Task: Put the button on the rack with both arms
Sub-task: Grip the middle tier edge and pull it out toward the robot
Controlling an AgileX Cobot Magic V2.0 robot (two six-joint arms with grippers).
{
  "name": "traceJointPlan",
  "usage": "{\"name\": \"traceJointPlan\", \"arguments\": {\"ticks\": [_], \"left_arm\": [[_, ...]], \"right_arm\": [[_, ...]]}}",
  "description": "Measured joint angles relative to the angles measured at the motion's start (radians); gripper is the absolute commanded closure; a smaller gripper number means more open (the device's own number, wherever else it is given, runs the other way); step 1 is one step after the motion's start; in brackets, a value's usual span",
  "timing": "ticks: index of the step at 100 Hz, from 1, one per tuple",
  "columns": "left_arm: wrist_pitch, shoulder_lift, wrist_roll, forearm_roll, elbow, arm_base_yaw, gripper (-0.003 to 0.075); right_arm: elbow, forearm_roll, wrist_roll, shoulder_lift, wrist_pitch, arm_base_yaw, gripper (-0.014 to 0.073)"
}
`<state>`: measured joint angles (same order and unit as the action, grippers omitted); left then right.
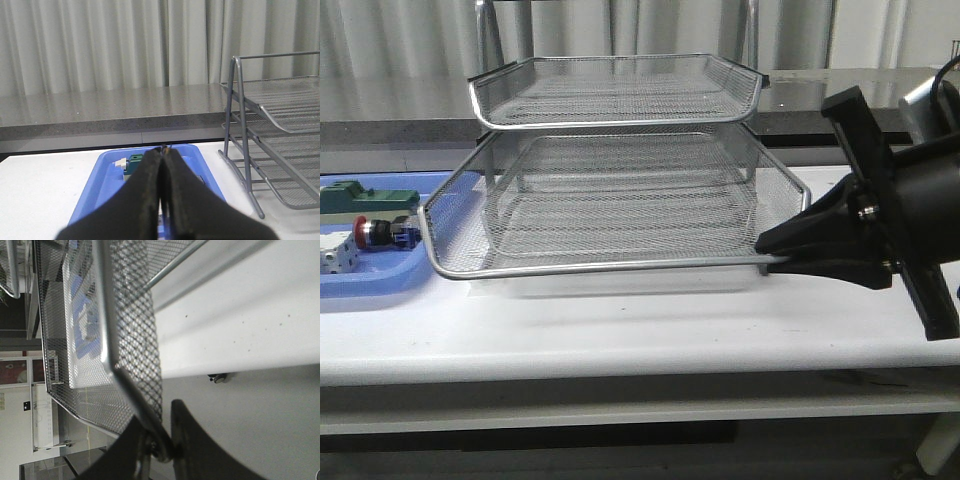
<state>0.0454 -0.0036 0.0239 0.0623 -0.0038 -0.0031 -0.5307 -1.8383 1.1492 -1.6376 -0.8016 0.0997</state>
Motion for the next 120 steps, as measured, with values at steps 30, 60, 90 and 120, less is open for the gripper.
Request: {"name": "traceJointPlan", "arguments": {"ticks": [30, 60, 90, 120], "left_arm": [[0.0, 0.0, 0.0, 0.0, 0.0, 0.0, 0.0741], [0.0, 0.0, 0.0, 0.0, 0.0, 0.0, 0.0741], [0.0, 0.0, 0.0, 0.0, 0.0, 0.0, 0.0741], [0.0, 0.0, 0.0, 0.0, 0.0, 0.0, 0.0741]], "right_arm": [[0.013, 0.014, 0.002, 0.031, 0.019, 0.0, 0.0433], [0.015, 0.034, 0.058, 0.031, 0.045, 0.002, 0.0117], [0.015, 0.032, 0.074, 0.031, 0.032, 0.002, 0.0117], [0.015, 0.079, 0.069, 0.032, 0.026, 0.002, 0.0117]]}}
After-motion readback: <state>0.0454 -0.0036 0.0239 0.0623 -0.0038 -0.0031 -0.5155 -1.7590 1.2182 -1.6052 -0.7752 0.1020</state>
